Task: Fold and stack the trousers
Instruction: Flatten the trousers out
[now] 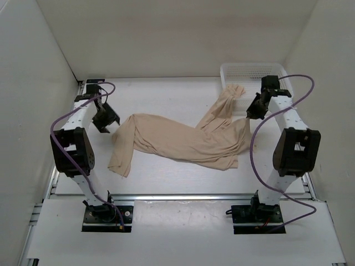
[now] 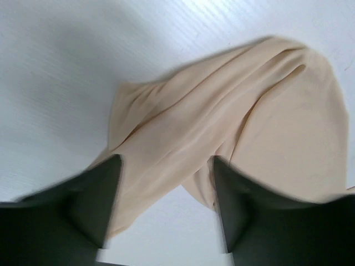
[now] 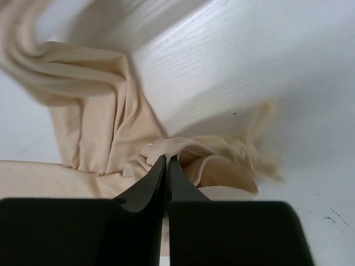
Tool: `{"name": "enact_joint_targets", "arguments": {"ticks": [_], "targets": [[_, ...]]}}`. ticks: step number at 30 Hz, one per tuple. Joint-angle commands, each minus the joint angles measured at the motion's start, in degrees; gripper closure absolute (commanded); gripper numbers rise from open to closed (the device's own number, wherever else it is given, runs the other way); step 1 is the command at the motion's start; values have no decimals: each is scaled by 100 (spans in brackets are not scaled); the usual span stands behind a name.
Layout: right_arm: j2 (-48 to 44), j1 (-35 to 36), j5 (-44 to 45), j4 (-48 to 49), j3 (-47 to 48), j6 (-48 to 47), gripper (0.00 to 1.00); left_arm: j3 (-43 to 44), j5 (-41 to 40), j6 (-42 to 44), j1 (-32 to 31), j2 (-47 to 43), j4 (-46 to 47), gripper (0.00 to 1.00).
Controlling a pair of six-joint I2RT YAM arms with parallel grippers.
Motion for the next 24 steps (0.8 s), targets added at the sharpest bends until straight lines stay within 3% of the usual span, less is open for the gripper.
{"name": "enact_joint_targets", "arguments": {"ticks": [1,3,7,8,11,12,15,20,24], "targets": [[-736,-24,454,-174,-72,8,100,335,-470,-59,26,74,-192,14],[-860,-24,454,-174,-229,8,100,336,-638,-138,-35,408,-141,6],[-1079,-24,341,-174,-442,8,100,467,-515,-139,-158,927,-88,6],[-1158,-24,340,-174,-520,8,100,520,-568,-209,-158,980,-88,9],[-1282,-24,340,-227,-583,8,100,581,-569,-210,-220,1138,-88,36],[-1282,-24,340,-227,-635,8,100,582,-569,-210,-220,1139,-88,54],[-1343,-24,393,-289,-635,8,100,582,-569,-210,-220,1191,-88,88],[-1484,-24,446,-482,-355,-97,100,730,-638,-17,-220,227,-342,90],[-1669,-24,498,-702,268,-98,100,1564,-955,-16,-220,-662,-877,90]]}}
